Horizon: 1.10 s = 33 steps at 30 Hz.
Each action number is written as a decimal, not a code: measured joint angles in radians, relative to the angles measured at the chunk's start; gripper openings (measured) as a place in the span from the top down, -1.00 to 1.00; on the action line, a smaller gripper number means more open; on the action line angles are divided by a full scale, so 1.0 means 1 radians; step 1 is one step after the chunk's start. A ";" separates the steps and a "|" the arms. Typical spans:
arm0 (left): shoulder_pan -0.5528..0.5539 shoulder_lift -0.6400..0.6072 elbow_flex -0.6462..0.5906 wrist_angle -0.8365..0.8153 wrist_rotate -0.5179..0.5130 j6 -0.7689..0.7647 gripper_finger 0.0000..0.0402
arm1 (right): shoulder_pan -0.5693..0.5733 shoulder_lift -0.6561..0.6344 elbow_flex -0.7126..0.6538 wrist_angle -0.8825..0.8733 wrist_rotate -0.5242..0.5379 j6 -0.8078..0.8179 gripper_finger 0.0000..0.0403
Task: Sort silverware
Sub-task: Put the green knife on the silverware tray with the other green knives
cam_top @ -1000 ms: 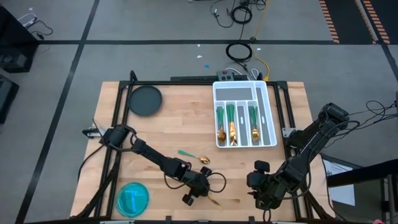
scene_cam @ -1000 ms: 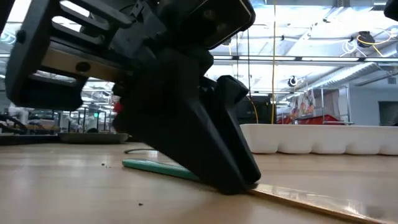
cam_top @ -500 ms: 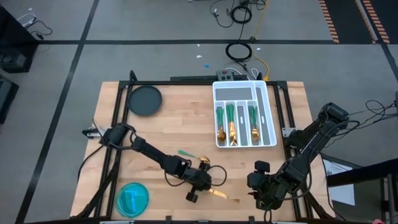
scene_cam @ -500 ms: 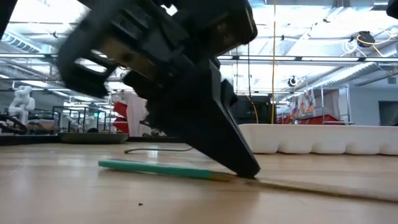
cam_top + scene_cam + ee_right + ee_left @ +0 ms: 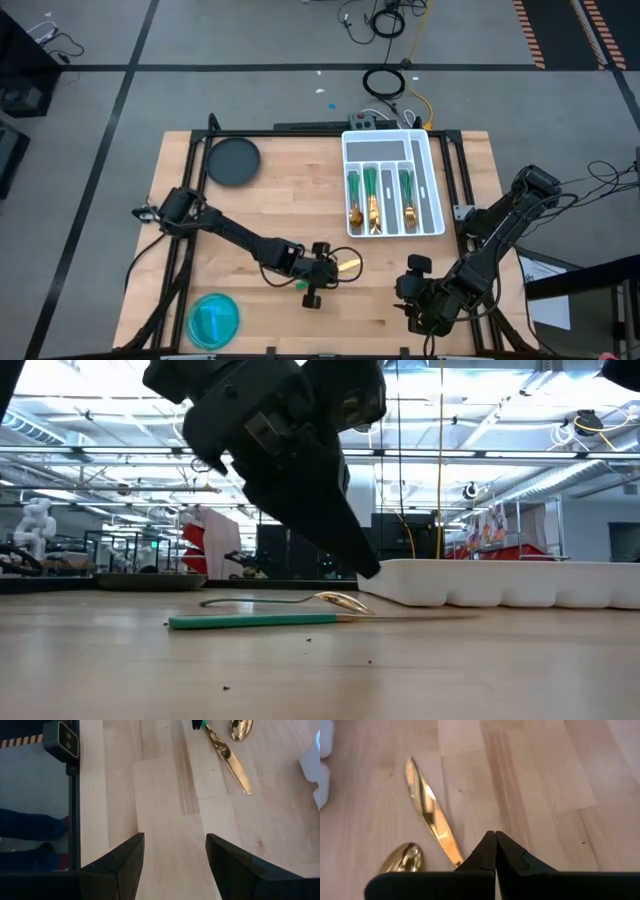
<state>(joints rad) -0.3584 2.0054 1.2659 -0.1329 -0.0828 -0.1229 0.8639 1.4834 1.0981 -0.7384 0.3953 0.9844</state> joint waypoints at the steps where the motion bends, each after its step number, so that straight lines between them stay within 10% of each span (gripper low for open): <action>1: 0.000 -0.003 0.000 -0.002 -0.002 -0.022 1.00 | 0.000 0.000 0.000 0.001 0.001 0.003 -0.02; 18: -0.123 -0.054 0.028 -0.164 -0.319 -0.781 0.11 | 0.004 0.000 0.000 -0.092 0.155 0.024 -0.02; 33: -0.136 0.041 0.028 -0.171 -0.463 -0.788 0.07 | 0.009 0.000 0.000 -0.181 0.201 0.025 -0.02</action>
<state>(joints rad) -0.4944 2.0468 1.2939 -0.3042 -0.5461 -0.9108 0.8726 1.4831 1.0977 -0.9192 0.5965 1.0096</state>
